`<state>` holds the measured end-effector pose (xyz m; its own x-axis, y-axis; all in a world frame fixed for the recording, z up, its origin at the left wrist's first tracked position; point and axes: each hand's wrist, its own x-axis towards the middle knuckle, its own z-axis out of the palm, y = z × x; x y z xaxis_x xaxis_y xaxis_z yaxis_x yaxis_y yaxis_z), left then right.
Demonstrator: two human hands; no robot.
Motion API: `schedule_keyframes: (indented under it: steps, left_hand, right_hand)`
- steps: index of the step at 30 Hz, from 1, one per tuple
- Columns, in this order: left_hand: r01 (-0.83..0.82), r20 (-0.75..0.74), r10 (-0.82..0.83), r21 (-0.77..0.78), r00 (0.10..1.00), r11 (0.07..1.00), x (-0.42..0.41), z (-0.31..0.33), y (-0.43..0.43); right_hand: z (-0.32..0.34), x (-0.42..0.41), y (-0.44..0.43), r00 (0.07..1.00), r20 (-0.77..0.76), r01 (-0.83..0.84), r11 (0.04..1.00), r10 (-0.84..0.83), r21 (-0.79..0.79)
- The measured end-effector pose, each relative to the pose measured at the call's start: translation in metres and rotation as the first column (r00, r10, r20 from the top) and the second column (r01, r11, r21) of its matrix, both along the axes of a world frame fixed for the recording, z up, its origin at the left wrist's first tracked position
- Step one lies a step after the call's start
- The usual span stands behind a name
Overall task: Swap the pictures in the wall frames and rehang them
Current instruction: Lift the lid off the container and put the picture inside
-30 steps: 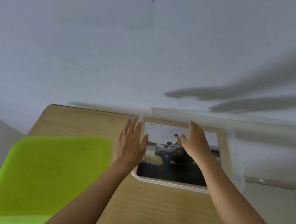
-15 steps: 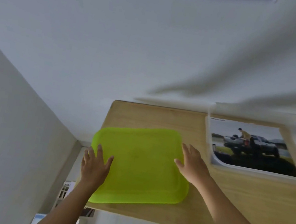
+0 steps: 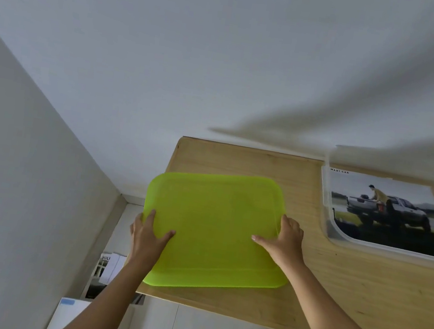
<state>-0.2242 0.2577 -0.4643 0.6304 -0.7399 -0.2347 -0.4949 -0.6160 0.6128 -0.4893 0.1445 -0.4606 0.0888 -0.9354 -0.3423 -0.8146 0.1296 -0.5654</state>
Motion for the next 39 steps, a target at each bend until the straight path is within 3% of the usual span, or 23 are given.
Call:
schedule_keyframes:
  steps: [5, 10, 19, 24, 39]
  left_hand:
    - [-0.049, 0.027, 0.053, -0.131, 0.998, 0.990, -0.017, 0.038, -0.031]
    - [0.002, -0.003, -0.003, -0.197, 1.000, 0.980, -0.092, 0.065, -0.090]
    - [0.179, -0.016, -0.183, -0.146, 0.983, 0.973, -0.262, 0.062, -0.164]
    - [0.232, 0.006, -0.232, -0.090, 0.973, 0.969, -0.318, 0.054, -0.193]
    - [0.256, 0.143, -0.245, -0.064, 0.959, 0.965, -0.350, 0.039, -0.223]
  right_hand:
    - [0.036, -0.019, -0.036, 0.996, 0.089, -0.007, 0.991, 0.019, -0.131]
    - [0.077, -0.094, -0.080, 0.996, 0.074, 0.062, 0.973, -0.047, -0.221]
    - [0.088, -0.271, -0.109, 0.968, 0.035, 0.251, 0.946, -0.250, -0.205]
    - [0.076, -0.331, -0.128, 0.959, 0.029, 0.281, 0.944, -0.281, -0.174]
    - [0.042, -0.374, -0.158, 0.973, 0.063, 0.230, 0.964, -0.224, -0.136]
